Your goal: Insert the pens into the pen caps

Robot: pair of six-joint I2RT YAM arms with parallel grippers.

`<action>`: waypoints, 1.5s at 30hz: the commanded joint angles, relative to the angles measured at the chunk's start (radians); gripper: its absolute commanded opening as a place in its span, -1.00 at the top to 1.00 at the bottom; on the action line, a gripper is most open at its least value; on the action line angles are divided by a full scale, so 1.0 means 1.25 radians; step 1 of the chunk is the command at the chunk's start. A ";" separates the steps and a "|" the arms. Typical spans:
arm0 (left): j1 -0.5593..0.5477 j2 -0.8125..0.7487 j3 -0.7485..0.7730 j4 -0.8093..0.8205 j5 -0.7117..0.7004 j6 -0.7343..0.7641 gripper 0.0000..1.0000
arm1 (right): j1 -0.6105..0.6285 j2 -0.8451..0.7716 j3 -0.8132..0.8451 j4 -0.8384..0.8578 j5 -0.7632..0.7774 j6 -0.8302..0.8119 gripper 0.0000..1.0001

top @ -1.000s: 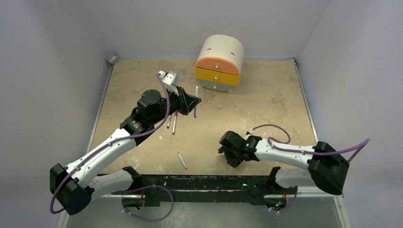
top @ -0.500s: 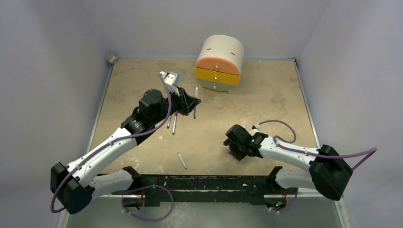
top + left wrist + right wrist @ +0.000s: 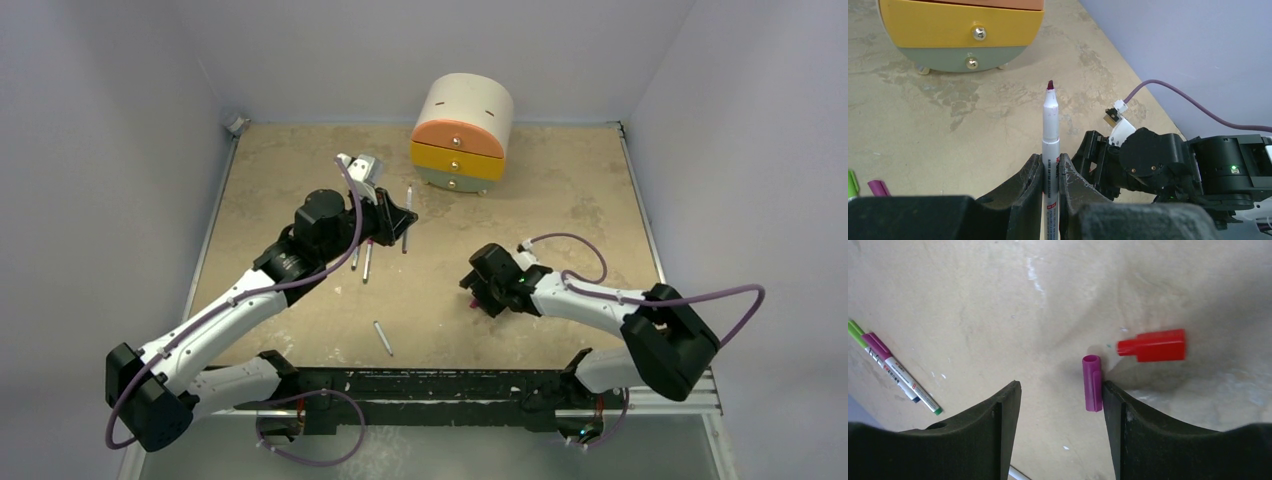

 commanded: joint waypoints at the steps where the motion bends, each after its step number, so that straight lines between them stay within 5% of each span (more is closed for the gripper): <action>1: 0.002 -0.033 0.017 0.010 -0.026 0.019 1.00 | -0.003 0.081 0.034 0.006 -0.023 -0.074 -0.26; 18: 0.002 -0.032 0.030 -0.023 -0.058 0.041 1.00 | -0.055 0.243 0.123 0.111 -0.101 -0.196 -0.23; 21: 0.002 -0.032 0.034 -0.030 -0.062 0.046 1.00 | -0.056 0.281 0.163 0.062 -0.080 -0.211 -0.09; 30: 0.003 -0.039 0.028 -0.025 -0.061 0.051 1.00 | -0.046 0.362 0.283 -0.143 0.125 -0.292 -0.12; 45: 0.003 -0.069 0.018 -0.050 -0.068 0.070 1.00 | 0.015 0.416 0.359 -0.094 0.061 -0.321 -0.10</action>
